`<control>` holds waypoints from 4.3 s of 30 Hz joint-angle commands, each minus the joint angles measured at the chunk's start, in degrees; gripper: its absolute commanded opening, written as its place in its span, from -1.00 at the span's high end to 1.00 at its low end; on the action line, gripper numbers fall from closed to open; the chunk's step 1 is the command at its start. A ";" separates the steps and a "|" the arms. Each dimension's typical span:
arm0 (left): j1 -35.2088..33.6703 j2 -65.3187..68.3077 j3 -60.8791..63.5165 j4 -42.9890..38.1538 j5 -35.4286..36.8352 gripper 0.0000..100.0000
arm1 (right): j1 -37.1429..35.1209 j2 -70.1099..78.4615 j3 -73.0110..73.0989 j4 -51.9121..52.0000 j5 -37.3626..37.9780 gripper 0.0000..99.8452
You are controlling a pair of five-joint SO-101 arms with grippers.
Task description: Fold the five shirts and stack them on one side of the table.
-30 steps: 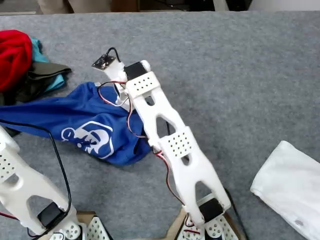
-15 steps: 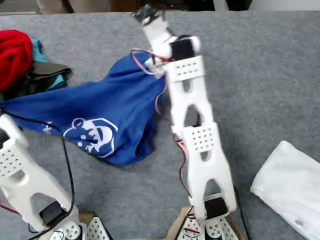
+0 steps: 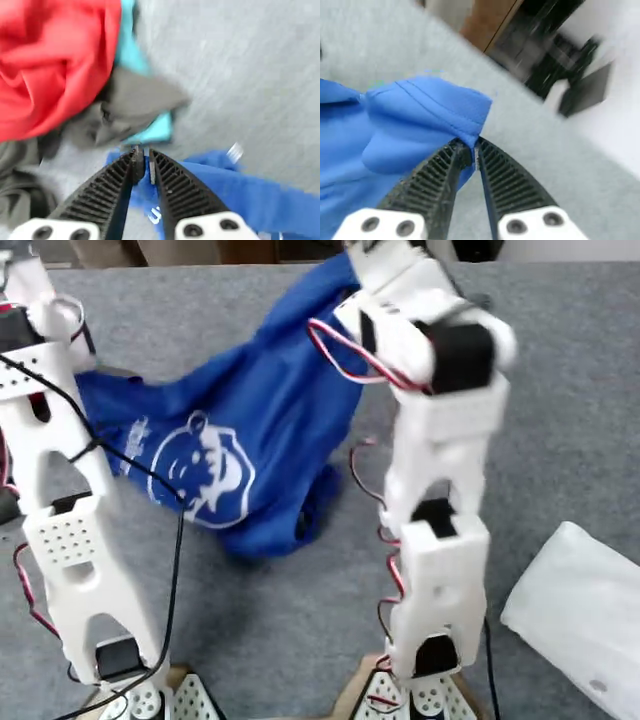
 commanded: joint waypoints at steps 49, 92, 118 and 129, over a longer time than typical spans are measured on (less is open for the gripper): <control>1.93 -90.95 92.84 -21.89 0.70 0.96 | 15.60 -53.05 31.25 -3.87 6.42 0.99; 5.80 6.64 5.45 -43.78 10.11 0.96 | 12.62 5.85 42.68 -72.00 -2.20 0.99; 7.56 14.64 5.45 -67.87 6.33 0.96 | 10.42 26.59 11.82 -72.79 -1.32 0.99; 7.47 14.11 5.36 -67.69 5.54 0.96 | 9.27 26.51 13.32 -83.52 6.33 0.99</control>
